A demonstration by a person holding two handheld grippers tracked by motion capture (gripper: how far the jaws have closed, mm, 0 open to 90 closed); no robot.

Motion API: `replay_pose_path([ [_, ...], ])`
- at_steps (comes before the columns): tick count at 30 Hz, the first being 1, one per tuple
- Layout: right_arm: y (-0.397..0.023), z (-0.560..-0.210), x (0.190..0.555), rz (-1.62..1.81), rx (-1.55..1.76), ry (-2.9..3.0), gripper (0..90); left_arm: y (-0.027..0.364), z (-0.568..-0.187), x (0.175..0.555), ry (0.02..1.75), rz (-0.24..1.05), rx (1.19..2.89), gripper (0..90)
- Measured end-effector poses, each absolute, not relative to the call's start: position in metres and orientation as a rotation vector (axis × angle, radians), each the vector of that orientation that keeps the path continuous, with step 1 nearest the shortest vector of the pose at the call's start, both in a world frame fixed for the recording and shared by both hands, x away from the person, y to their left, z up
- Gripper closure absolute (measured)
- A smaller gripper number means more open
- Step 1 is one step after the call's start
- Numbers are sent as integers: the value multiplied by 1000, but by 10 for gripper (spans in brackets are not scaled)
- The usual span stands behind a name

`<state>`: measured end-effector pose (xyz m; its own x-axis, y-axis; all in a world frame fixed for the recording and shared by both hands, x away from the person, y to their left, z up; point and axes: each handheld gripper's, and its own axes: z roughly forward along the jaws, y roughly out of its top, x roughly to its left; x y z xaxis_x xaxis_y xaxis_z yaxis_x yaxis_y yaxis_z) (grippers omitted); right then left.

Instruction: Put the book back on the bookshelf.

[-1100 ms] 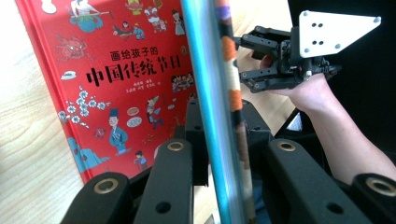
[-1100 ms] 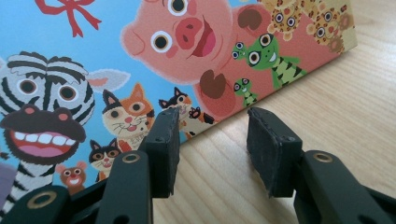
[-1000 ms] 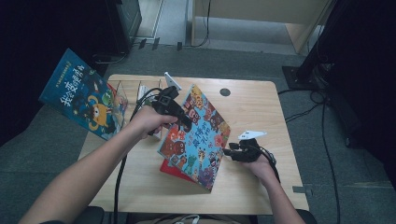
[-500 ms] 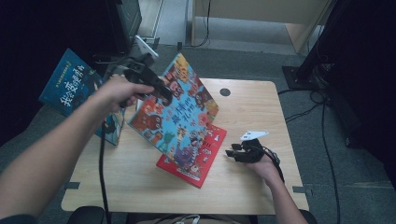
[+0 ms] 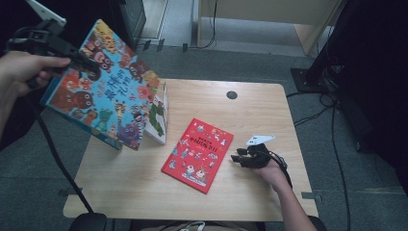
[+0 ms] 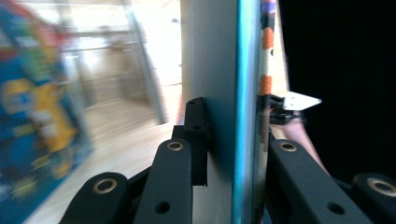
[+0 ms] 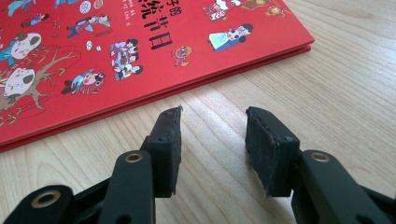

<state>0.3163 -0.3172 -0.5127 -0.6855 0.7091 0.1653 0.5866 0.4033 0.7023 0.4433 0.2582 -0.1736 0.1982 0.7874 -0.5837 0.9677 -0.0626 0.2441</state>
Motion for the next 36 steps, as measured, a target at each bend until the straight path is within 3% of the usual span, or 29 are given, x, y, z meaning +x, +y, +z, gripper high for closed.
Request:
replay_pose_path([
  [14, -315, -513, 317, 1150, 1145, 2491, 560, 357, -184, 426, 1804, -332, 1715, 769],
  [36, -310, -513, 319, 1144, 1116, 2504, 565, 342, -226, 455, 1902, -276, 1740, 778],
])
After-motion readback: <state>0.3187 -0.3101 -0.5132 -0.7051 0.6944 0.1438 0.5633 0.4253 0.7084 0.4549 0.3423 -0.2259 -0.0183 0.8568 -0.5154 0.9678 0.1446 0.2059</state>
